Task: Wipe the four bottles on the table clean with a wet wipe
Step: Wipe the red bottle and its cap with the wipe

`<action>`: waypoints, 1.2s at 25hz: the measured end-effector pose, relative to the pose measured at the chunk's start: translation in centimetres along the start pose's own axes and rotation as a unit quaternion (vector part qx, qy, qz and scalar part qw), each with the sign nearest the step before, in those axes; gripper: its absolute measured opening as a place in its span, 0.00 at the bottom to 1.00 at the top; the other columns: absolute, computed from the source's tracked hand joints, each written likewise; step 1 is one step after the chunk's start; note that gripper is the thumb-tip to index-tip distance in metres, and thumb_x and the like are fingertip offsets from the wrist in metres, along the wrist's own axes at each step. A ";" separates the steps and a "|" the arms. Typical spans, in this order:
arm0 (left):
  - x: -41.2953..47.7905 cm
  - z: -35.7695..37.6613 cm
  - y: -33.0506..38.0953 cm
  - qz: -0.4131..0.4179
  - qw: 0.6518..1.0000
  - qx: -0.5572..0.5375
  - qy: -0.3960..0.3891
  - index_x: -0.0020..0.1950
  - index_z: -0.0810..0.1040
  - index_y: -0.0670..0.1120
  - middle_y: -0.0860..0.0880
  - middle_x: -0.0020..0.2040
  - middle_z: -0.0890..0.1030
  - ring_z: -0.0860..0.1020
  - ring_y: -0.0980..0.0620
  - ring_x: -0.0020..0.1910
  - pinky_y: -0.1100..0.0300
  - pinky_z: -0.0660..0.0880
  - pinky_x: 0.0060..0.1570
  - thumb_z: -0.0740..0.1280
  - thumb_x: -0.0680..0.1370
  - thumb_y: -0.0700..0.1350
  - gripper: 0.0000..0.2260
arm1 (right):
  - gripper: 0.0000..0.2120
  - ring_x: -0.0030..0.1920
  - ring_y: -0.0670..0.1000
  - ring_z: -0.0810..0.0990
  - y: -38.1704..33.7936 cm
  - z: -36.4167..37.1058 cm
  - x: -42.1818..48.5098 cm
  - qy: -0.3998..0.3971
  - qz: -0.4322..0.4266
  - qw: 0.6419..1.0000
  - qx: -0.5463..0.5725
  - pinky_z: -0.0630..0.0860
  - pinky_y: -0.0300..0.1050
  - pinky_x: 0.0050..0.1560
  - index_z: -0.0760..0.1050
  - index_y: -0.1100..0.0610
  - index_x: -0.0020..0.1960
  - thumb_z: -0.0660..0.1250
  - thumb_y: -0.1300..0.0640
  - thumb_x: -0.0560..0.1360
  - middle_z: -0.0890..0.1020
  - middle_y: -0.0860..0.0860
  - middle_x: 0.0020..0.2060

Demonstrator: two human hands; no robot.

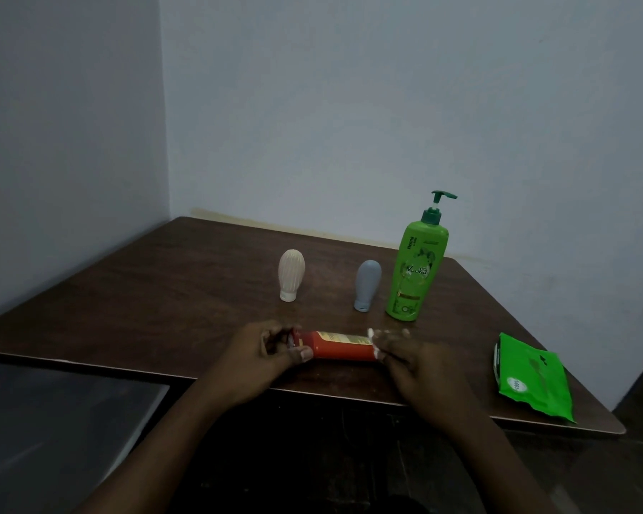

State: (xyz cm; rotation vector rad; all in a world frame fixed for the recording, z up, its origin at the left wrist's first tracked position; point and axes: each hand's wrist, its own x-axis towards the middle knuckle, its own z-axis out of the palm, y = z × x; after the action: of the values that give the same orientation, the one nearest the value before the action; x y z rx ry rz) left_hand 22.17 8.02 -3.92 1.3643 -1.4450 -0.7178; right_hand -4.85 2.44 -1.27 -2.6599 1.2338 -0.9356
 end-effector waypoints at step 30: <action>0.3 -0.2 0.0 -0.001 0.999 0.018 -0.034 0.68 0.79 0.53 0.57 0.59 0.84 0.82 0.64 0.57 0.66 0.78 0.59 0.77 0.75 0.43 0.22 | 0.22 0.68 0.48 0.73 -2.2 3.9 -0.1 0.008 -0.136 0.989 -0.064 0.60 0.45 0.72 0.75 0.56 0.67 0.64 0.64 0.73 0.77 0.53 0.67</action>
State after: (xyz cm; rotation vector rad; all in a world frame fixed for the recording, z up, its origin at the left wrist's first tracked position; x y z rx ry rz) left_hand 22.41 7.77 -3.78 1.3813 -1.5170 -0.7489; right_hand -1.27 3.33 -3.85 -2.9847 0.9803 -0.9398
